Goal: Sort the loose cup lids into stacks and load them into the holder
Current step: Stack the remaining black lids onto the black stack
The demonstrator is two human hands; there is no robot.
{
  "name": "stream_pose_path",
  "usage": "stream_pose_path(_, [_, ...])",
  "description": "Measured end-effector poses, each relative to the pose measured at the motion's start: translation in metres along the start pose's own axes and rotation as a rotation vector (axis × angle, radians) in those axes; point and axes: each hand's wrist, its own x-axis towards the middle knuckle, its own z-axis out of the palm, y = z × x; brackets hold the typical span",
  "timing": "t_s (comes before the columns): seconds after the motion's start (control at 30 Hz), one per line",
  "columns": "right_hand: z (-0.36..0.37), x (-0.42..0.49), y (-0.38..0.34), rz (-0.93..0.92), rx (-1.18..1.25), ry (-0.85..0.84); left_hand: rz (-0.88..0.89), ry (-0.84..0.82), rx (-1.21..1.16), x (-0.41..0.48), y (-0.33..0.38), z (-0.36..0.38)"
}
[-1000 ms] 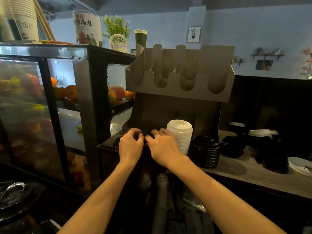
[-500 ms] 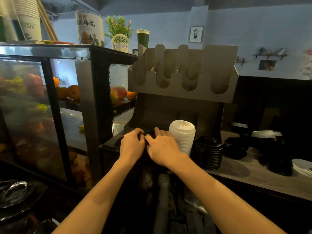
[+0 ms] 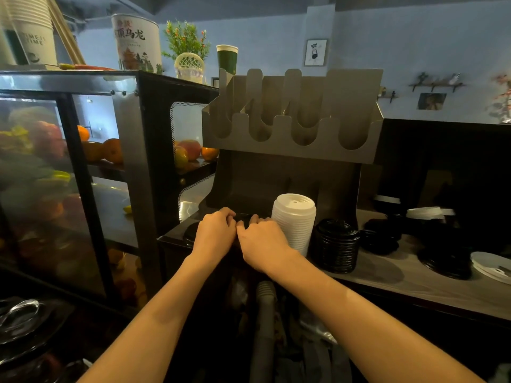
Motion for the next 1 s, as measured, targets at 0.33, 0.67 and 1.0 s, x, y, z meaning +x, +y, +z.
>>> stream_pose_path(0.33, [-0.005,0.001,-0.013,0.045,-0.083,0.014,-0.009,-0.018,-0.047,-0.001,0.000,0.000])
stream_pose_path(0.67, [0.013,-0.005,-0.020,0.111,-0.055,0.139,0.034,0.037,-0.097,-0.013,-0.008,0.010])
stream_pose_path(1.0, [0.007,-0.005,-0.013,0.050,-0.076,0.152,0.098,-0.009,0.022,-0.011,-0.006,0.005])
